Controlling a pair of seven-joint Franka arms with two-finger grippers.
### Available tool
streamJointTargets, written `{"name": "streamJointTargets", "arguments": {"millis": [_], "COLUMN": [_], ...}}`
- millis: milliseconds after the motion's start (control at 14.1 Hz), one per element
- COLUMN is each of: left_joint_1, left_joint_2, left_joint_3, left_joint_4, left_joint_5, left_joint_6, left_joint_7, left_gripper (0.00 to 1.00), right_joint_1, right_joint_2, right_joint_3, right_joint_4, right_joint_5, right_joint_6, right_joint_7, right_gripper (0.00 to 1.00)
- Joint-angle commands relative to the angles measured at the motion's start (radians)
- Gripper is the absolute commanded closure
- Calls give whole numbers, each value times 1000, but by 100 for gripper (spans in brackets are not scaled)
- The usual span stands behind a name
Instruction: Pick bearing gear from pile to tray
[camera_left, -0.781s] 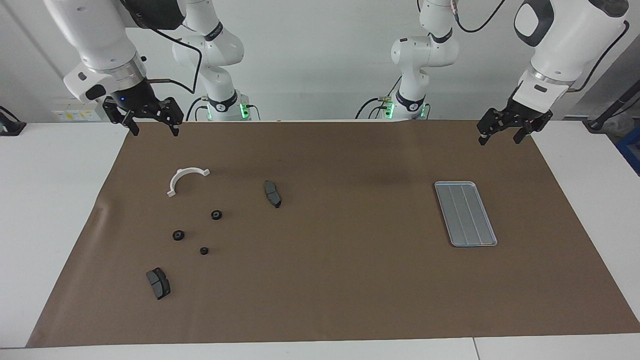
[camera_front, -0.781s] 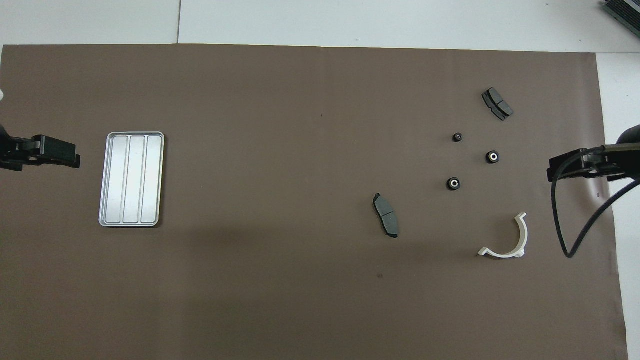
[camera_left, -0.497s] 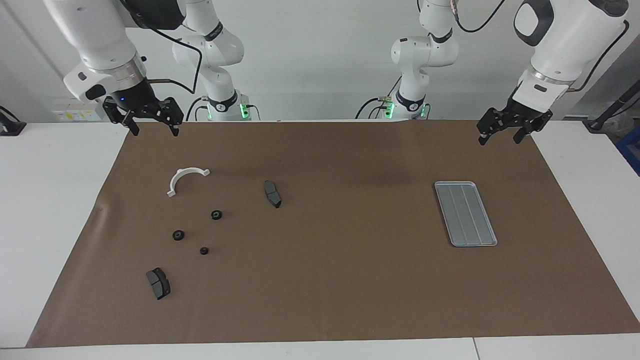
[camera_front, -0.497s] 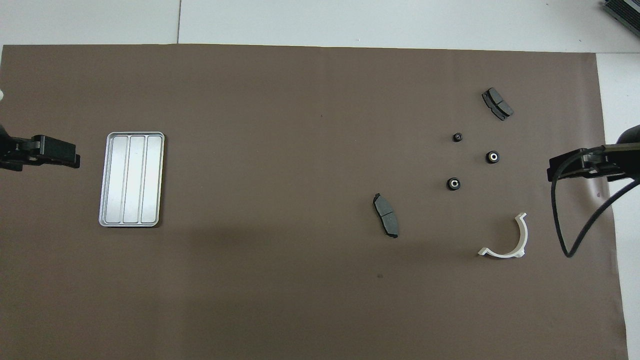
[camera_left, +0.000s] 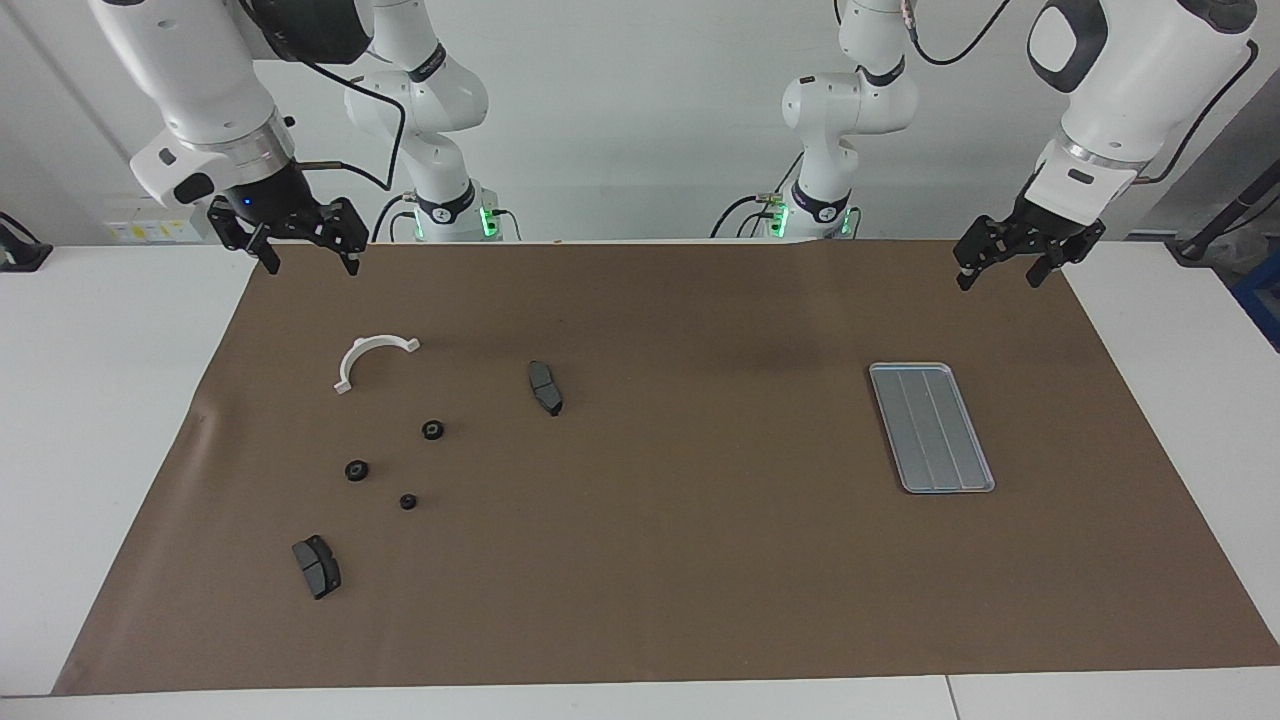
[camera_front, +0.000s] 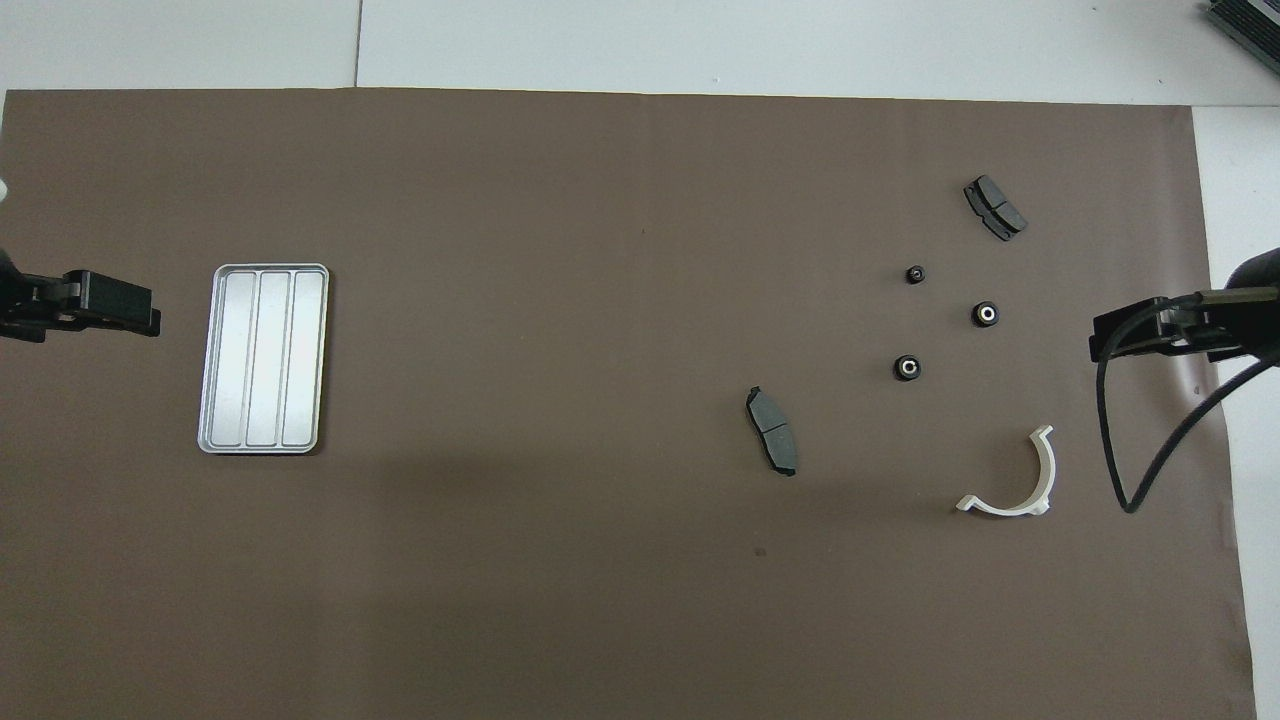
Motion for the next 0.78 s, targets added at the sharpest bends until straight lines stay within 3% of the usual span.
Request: {"name": "streamJointTargets", "arguments": {"millis": [0,213,710], "left_joint_1": [8,10,8], "left_joint_2": [-29,-31,-31], "left_joint_3": [-3,-3,-3], "left_joint_4": [-32,-32,-32], "left_joint_5": [-11,-11,-11], "left_joint_6": [9,9,9], "left_joint_7": [10,10,10], "left_gripper": [0,0,0], "right_joint_1": [-7,-25,-99], "right_joint_2": [-50,-12,241], "right_joint_3": [3,2,2], "right_joint_4": [-92,-127,-129], "right_joint_5": [13,13,36], "right_joint_6": [89,173,425], "right_joint_7": [1,-57,-342], "right_gripper": [0,0,0]}}
